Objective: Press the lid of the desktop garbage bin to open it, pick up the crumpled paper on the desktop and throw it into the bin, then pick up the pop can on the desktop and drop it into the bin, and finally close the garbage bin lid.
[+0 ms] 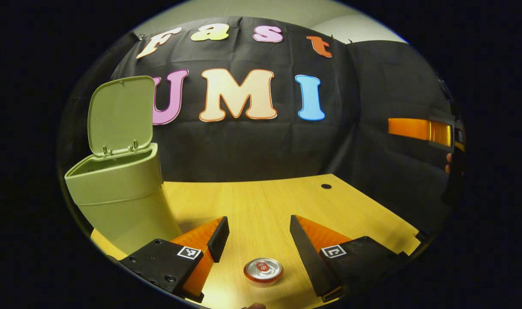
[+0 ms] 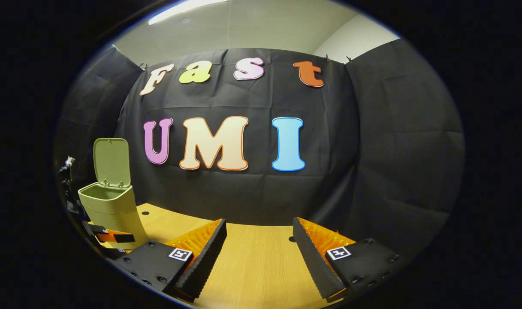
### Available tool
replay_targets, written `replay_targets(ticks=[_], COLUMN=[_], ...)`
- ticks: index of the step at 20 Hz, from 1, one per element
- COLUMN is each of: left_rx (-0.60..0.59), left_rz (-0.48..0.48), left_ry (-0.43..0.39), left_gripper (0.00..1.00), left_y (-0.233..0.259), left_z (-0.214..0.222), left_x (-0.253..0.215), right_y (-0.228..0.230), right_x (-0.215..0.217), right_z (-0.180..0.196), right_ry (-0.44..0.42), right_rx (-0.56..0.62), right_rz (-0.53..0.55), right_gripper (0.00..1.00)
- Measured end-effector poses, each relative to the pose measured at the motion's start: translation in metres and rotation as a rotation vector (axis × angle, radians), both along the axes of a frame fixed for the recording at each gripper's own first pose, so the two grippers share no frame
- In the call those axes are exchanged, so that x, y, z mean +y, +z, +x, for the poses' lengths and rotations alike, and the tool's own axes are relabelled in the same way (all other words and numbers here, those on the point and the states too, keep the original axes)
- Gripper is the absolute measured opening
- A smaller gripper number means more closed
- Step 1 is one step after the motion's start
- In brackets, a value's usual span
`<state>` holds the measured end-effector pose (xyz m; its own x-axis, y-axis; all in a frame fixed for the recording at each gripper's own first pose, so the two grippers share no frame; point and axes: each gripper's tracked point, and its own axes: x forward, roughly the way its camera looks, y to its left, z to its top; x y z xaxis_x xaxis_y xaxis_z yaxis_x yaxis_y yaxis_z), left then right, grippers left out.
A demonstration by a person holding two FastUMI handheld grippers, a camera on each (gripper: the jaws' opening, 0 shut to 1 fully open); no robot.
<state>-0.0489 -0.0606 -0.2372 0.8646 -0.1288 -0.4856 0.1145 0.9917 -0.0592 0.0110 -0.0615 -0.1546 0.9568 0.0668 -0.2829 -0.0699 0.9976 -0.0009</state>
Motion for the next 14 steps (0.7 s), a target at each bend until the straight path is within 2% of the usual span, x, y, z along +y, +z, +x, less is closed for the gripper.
replay_targets(ticks=[6, 9, 14], left_rx=[0.114, 0.166, 0.22], left_rz=[0.008, 0.032, 0.047], left_ry=[0.001, -0.001, 0.025], left_gripper=[0.87, 0.86, 0.86], left_y=[-0.047, -0.071, -0.093], left_z=[-0.021, -0.031, -0.039], left_x=[-0.005, -0.006, -0.002], right_y=[-0.009, -0.013, -0.015], right_x=[-0.014, -0.022, -0.032], right_z=[-0.011, -0.013, -0.019], right_ry=[-0.005, -0.02, -0.033], right_rx=[0.035, 0.052, 0.065], right_rz=[-0.015, 0.013, 0.013], right_gripper=[0.98, 0.98, 0.98])
